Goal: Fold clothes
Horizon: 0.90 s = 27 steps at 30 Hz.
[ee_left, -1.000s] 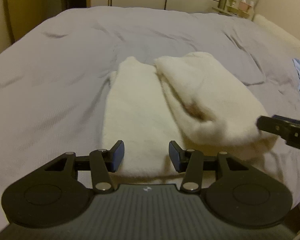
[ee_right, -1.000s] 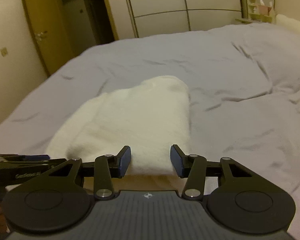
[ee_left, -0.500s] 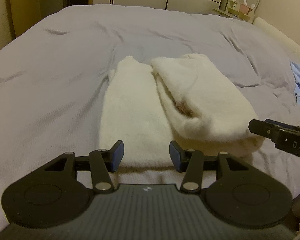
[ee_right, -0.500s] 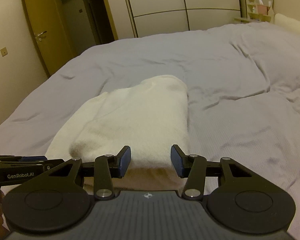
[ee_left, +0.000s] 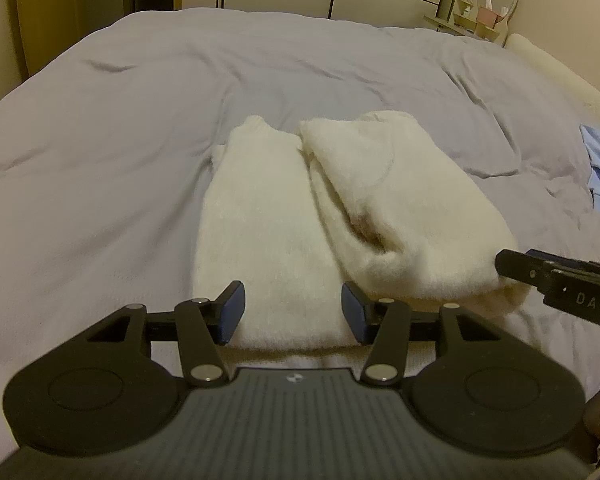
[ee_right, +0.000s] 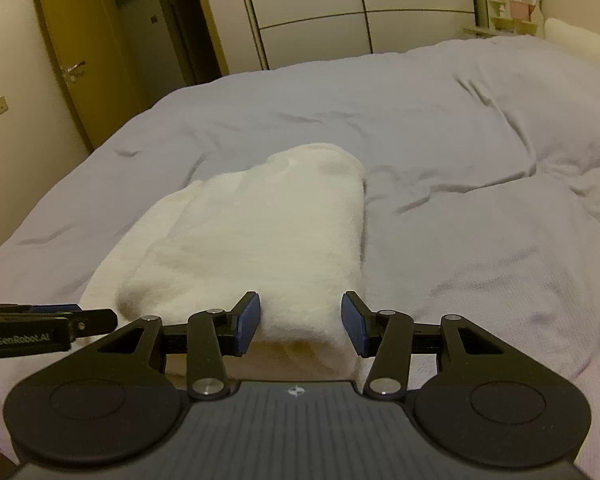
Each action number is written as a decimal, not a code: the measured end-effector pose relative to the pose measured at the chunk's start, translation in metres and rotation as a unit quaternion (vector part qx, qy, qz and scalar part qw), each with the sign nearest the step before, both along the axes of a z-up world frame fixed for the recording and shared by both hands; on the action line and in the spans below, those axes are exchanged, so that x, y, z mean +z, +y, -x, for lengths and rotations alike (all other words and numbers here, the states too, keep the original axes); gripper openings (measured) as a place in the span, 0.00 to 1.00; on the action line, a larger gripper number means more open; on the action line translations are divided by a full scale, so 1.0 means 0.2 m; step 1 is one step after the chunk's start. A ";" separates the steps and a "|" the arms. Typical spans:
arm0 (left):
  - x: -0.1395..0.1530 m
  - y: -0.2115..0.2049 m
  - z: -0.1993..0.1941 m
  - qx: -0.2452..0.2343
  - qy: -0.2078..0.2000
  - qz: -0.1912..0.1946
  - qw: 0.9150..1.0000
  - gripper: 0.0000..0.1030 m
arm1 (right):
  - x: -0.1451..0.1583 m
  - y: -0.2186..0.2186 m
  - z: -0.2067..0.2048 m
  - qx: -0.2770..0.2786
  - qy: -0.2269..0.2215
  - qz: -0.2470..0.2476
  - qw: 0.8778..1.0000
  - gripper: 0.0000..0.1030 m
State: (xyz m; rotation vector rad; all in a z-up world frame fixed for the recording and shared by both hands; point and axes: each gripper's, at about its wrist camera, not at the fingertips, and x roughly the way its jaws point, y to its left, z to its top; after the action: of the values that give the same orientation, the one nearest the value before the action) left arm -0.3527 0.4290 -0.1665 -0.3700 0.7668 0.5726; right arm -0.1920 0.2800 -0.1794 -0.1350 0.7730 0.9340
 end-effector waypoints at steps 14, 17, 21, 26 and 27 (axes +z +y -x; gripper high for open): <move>0.03 -0.01 -0.10 -0.011 0.019 -0.011 1.000 0.49 | -0.03 0.09 -0.06 0.002 0.012 0.045 0.999 0.52; 0.04 -0.01 -0.10 -0.009 0.021 -0.012 1.000 0.49 | -0.03 0.09 -0.06 0.003 0.015 0.048 0.999 0.52; 0.05 0.00 -0.09 -0.007 0.015 -0.006 1.000 0.50 | -0.02 0.08 -0.08 0.004 0.022 0.035 0.999 0.54; 0.07 0.05 -0.07 0.004 -0.007 0.024 1.000 0.53 | -0.02 0.01 -0.15 -0.012 0.040 -0.007 0.999 0.55; 0.08 0.08 -0.06 0.009 -0.015 0.039 0.999 0.53 | -0.02 0.00 -0.16 -0.014 0.043 -0.011 0.999 0.55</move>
State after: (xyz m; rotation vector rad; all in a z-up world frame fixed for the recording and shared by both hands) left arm -0.3403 0.4448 -0.1515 -0.4575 0.7595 0.5534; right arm -0.1604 0.2801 -0.1832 -0.0645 0.8410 0.9254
